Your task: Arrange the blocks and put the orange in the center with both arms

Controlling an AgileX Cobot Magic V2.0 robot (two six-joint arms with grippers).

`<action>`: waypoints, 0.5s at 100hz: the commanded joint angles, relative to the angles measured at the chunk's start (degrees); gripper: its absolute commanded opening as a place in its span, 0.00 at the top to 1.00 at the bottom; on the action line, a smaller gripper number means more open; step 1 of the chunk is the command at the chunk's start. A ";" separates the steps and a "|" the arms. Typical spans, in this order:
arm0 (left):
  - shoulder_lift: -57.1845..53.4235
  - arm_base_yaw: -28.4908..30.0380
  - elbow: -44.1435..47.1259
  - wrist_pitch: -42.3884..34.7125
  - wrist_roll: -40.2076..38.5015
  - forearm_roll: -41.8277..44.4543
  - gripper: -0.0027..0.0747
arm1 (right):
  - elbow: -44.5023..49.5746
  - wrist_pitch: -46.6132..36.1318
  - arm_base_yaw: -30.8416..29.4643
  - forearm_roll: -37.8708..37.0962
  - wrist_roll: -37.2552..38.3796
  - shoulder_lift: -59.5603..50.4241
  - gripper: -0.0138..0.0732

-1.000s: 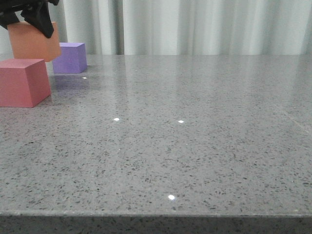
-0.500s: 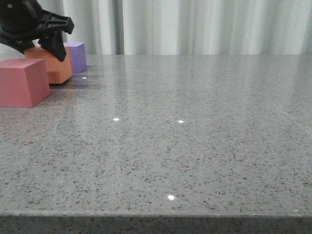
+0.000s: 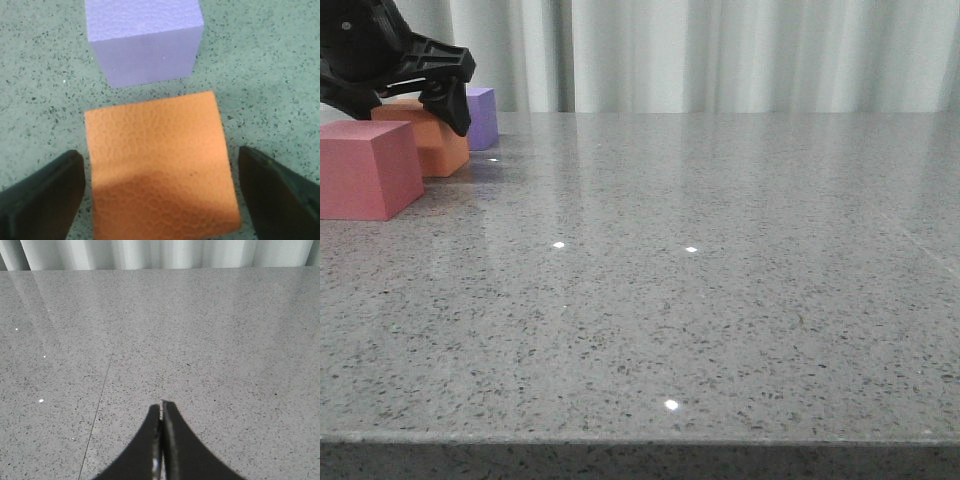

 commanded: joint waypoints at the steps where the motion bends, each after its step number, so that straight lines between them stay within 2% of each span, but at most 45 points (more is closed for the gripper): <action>1: -2.62 0.11 -1.87 -3.20 0.08 -0.34 0.18 | -1.60 -4.20 -0.45 -0.98 -0.19 0.26 0.92; 22: -6.25 0.11 -2.83 -3.55 0.08 -0.34 0.18 | -1.60 -4.20 -0.45 -0.98 -0.19 0.26 0.92; 50: -17.43 0.81 -0.47 -4.54 0.08 0.22 0.18 | -1.60 -4.20 -0.45 -0.98 -0.19 0.26 0.92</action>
